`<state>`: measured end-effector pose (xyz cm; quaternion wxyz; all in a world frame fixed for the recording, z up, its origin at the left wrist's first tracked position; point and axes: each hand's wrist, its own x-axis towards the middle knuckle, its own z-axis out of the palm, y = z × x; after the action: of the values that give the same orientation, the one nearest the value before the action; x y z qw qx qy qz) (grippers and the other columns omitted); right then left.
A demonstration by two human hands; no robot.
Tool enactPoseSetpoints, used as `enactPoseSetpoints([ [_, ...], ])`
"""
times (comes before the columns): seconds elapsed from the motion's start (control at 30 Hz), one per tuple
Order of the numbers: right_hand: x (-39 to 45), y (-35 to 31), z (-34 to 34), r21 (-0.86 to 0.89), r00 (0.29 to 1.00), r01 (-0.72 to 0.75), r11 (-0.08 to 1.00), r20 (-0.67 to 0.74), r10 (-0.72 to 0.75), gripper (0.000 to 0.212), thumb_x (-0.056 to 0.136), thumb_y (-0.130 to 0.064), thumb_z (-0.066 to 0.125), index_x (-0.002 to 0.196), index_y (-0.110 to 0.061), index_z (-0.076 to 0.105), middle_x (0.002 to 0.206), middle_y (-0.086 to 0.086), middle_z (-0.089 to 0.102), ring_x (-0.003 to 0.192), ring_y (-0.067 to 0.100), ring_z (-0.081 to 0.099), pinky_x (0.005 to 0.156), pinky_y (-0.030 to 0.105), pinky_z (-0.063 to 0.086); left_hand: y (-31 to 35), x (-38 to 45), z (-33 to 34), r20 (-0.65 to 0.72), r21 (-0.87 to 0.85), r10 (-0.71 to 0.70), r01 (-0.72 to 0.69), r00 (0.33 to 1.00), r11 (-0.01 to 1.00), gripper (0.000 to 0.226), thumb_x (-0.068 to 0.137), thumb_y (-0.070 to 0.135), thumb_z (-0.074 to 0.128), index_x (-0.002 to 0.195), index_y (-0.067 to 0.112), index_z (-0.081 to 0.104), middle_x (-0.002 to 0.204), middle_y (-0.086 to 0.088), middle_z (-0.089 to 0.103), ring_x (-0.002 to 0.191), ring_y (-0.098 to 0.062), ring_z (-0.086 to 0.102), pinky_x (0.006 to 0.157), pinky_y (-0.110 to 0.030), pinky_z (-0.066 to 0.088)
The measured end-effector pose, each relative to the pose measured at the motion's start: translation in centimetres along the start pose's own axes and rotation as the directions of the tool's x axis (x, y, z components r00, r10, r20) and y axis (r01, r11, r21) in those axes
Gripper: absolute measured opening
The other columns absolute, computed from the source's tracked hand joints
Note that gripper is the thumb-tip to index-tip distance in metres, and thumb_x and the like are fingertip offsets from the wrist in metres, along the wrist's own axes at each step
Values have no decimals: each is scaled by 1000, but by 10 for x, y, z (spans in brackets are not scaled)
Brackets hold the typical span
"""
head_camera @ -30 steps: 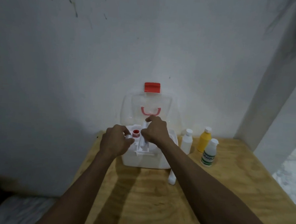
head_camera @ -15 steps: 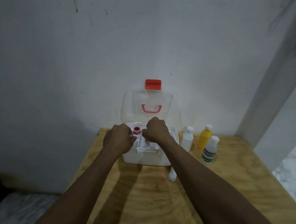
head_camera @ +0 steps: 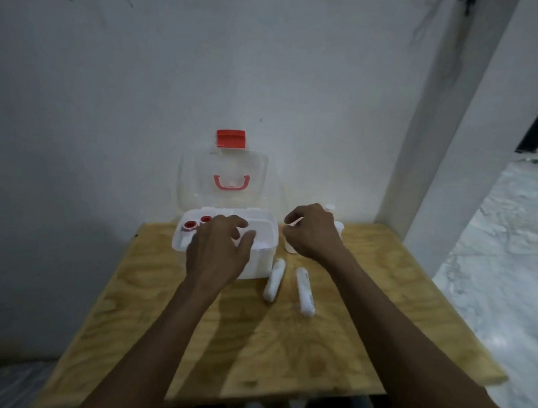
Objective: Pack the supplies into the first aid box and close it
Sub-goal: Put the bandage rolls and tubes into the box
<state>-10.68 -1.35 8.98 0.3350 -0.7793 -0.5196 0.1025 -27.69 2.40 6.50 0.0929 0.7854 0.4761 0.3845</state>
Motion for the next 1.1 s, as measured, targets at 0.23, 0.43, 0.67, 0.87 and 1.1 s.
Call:
enactPoseSetpoints([
  [0.23,-32,57,4,-90,989,-136,987,50,141,26,77,-18,73,102,-10,73,104,7,71,96,22,66,80,29,52,33,-43,55,262,159,-49,7,964,987,23,93,32,59,113,23,66,108,1,71,94,-16,68,77,-29,55],
  [0.43,-42,74,26,-69,977,-167,983,125,175,36,80,-30,74,104,-5,65,104,8,68,94,21,64,69,24,43,35,-54,76,321,254,-149,66,935,965,19,99,26,48,109,20,64,104,-2,70,94,-20,67,72,-31,52],
  [0.67,-40,77,30,-20,960,-225,974,164,226,41,82,-29,71,110,0,65,109,13,68,101,24,63,81,33,52,32,-50,80,396,154,-180,128,900,980,15,92,31,58,101,19,57,101,-3,66,90,-22,64,73,-35,54],
  [0.87,-41,77,19,198,919,-307,931,315,236,34,79,-13,71,112,-4,69,100,14,72,77,20,68,61,32,59,39,-49,66,523,-89,-163,243,837,966,40,84,25,68,118,11,54,99,0,59,91,-20,61,72,-29,45],
  [1.1,-37,49,-16,526,930,-216,822,367,10,47,85,5,68,129,-3,55,109,19,68,101,30,68,82,46,60,38,-30,32,483,-337,-89,278,871,900,77,81,9,73,146,22,33,137,-5,55,102,-16,58,71,-23,52],
])
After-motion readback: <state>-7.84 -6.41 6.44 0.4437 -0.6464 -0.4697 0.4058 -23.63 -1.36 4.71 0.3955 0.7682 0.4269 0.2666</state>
